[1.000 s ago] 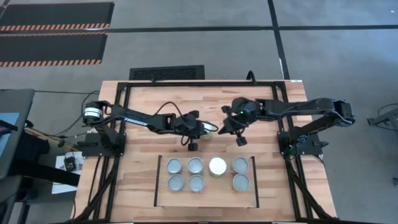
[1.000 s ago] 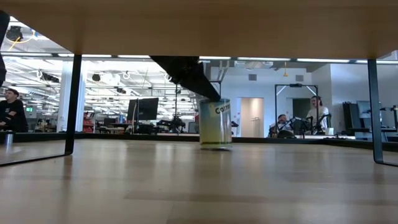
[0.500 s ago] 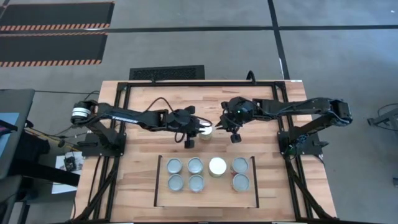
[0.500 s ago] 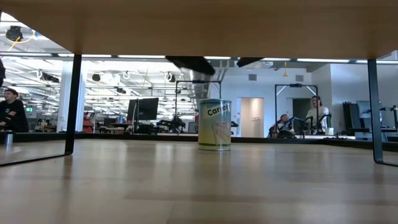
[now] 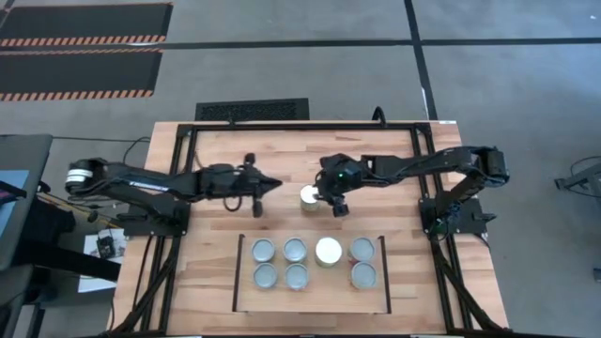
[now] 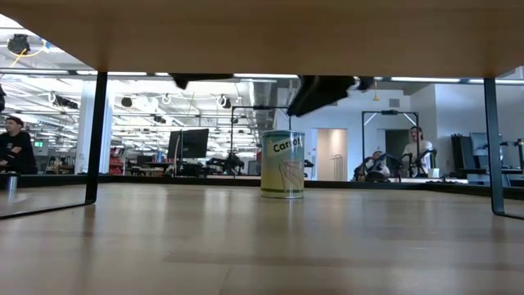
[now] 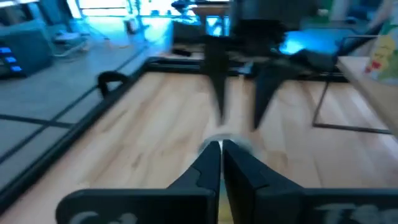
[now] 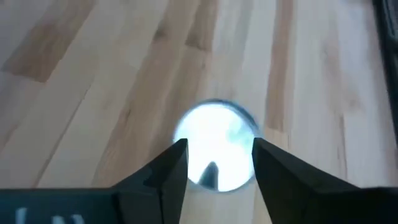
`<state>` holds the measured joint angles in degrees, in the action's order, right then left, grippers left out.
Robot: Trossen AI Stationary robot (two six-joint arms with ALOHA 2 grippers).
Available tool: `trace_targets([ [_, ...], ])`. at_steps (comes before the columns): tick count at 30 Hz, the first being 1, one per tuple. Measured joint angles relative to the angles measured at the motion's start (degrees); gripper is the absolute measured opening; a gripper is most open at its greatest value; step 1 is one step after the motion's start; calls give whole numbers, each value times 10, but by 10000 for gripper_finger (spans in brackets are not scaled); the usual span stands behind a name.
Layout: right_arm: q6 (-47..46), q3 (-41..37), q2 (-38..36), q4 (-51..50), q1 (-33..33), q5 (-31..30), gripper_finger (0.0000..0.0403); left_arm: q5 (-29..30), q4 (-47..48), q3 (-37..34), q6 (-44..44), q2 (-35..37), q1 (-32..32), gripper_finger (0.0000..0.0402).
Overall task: Pick and place cans onto a shelf
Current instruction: Put the green carrot can on the shelf aligned with other cans on the shelf
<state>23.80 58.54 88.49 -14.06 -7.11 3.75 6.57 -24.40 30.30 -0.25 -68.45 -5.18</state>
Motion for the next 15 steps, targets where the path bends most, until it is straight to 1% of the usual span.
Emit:
trace_targets([
  [3, 21, 9, 19, -6, 7, 1, 205, 28, -8, -33, 0, 47, -2, 4],
  [5, 33, 8, 32, -12, 8, 0, 201, 46, -4, -52, 0, 76, -2, 5],
  [8, 47, 13, 55, -21, 5, -9, 189, 53, -1, -74, 0, 106, -3, 5],
  [10, 52, 19, 69, -12, 5, -19, 180, 53, -16, -80, -1, 111, -3, 4],
  [13, 54, 29, 89, -12, 6, -57, 166, 62, -12, -92, -7, 120, -3, 4],
  [15, 54, 35, 96, -14, 6, -67, 155, 72, -10, -95, -8, 121, -3, 4],
])
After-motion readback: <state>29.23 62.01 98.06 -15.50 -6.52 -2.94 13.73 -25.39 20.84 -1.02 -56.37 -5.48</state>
